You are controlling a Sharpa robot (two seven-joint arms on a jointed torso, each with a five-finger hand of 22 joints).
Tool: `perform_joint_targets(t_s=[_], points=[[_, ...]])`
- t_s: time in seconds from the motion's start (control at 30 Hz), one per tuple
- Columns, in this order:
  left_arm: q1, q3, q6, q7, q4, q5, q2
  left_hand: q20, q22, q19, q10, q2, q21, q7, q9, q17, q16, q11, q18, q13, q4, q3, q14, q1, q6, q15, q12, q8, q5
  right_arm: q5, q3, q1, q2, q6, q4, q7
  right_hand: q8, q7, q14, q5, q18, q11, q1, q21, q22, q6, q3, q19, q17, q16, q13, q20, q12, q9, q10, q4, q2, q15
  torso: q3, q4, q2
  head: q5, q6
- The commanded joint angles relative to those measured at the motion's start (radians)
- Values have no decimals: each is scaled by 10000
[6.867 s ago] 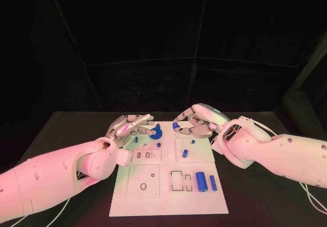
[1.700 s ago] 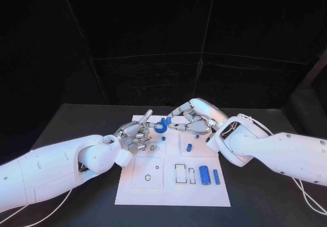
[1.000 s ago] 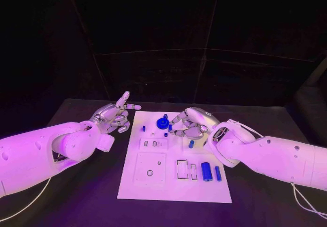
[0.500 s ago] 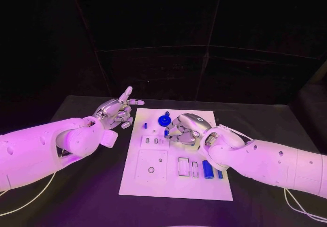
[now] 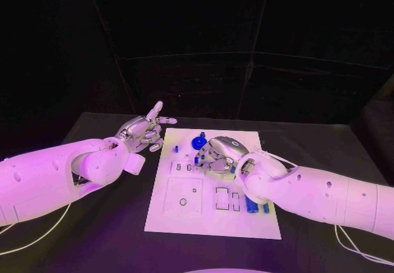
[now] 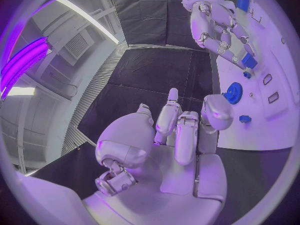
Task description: Assemble the parts on the task board
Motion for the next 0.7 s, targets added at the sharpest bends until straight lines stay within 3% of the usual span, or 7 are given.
perform_joint_targets(t_s=[0.03, 0.7], points=[[18, 4, 164, 80, -1, -55, 25, 23, 9, -66, -71, -40, -35, 2, 12, 2634, 31, 36, 96, -14, -32, -2, 1037, 77, -93, 43, -46, -36, -26, -201, 5, 3, 54, 275, -9, -304, 34, -5, 1059, -30, -75, -16, 87, 32, 2630, 51, 44, 1055, 2630, 25, 2632, -18, 26, 18, 1024, 33, 41, -12, -3, 9, 2, 18, -20], [28, 4, 276, 2, -1, -55, 100, 31, 13, -72, -94, -55, -37, 7, 26, 2634, 31, 41, 96, -41, 24, -62, 1037, 4, -101, 47, -68, -43, -27, -420, 6, -5, 274, 726, -175, -784, 17, -7, 1059, -271, -75, -18, -27, 32, 2630, 61, -11, 1055, 2630, 25, 2632, -23, 26, 17, 1024, 106, -5, -16, -6, 2, 0, 63, -84]])
